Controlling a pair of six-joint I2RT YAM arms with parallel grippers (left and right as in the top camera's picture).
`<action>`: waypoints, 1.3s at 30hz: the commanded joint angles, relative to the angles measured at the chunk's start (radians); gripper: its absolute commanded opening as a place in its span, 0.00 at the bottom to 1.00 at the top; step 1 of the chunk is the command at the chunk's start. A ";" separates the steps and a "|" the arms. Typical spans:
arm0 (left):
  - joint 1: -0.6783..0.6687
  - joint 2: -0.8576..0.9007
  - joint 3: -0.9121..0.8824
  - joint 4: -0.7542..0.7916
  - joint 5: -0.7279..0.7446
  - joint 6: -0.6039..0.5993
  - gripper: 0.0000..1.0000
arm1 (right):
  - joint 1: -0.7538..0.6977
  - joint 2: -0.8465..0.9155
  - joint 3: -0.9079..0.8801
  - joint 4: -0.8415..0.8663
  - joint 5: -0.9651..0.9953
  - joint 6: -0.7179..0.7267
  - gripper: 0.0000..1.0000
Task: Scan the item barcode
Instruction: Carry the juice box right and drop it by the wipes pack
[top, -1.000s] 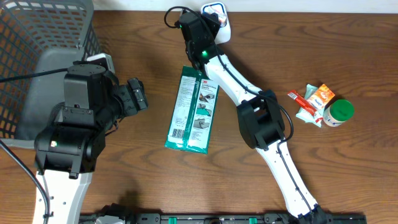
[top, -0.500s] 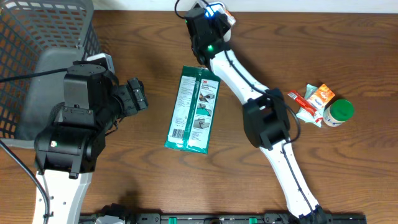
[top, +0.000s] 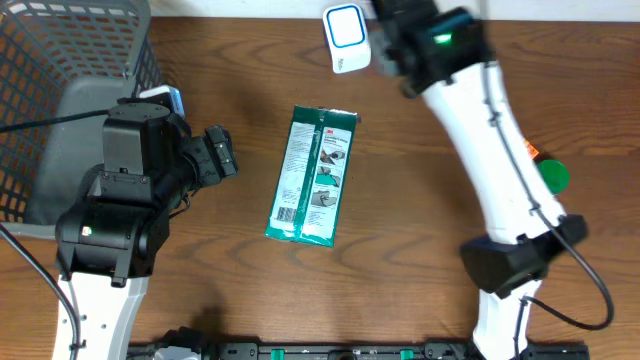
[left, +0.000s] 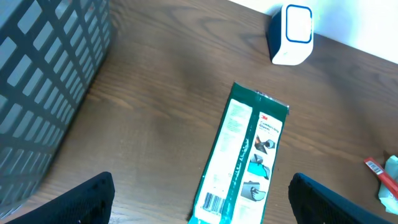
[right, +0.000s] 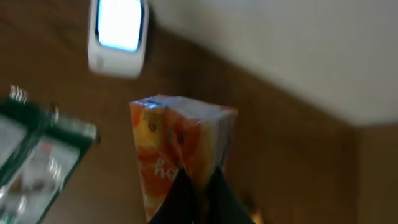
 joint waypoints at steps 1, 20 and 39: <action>-0.001 -0.001 0.008 0.001 0.001 0.002 0.90 | -0.109 0.050 -0.028 -0.076 -0.200 0.130 0.01; -0.001 -0.001 0.008 0.001 0.001 0.002 0.90 | -0.401 0.059 -0.621 -0.112 -0.336 0.126 0.01; -0.001 -0.001 0.008 0.001 0.001 0.002 0.91 | -0.401 0.059 -0.705 -0.095 -0.272 0.124 0.90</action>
